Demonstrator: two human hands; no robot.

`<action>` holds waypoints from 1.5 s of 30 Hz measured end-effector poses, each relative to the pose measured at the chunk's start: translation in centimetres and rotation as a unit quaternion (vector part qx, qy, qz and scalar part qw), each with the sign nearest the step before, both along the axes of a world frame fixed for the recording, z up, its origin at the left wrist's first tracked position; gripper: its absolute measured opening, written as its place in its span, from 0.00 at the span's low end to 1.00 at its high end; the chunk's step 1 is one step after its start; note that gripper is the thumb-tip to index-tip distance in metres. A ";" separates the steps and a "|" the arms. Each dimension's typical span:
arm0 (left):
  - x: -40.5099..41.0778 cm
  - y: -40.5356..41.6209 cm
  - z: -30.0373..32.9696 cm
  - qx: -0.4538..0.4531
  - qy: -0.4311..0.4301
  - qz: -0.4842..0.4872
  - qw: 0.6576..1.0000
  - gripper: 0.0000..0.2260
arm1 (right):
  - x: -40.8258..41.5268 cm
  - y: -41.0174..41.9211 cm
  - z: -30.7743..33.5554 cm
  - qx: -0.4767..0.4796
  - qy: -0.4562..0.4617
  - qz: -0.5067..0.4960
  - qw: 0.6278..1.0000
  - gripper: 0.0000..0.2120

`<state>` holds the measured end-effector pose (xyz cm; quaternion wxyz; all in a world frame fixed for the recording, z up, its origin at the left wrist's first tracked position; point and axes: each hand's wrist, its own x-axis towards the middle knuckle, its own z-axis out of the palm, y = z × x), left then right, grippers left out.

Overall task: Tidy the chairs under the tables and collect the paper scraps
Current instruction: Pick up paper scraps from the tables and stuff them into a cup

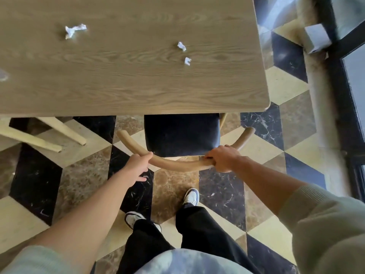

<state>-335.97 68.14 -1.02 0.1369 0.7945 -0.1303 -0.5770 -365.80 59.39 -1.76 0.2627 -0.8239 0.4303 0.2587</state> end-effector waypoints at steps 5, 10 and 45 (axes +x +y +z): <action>-1.5 -1.2 1.9 0.043 0.027 -0.052 0.997 0.33 | -3.1 -1.6 0.5 0.070 -0.036 -0.049 0.996 0.21; 0.7 -1.1 3.8 0.068 0.007 -0.127 0.990 0.27 | -1.4 -4.9 2.4 0.100 -0.115 -0.167 0.974 0.16; 36.1 -35.5 0.8 -0.277 -0.290 -0.089 0.912 0.18 | 32.9 -36.9 2.6 -0.176 -0.218 -0.424 0.861 0.01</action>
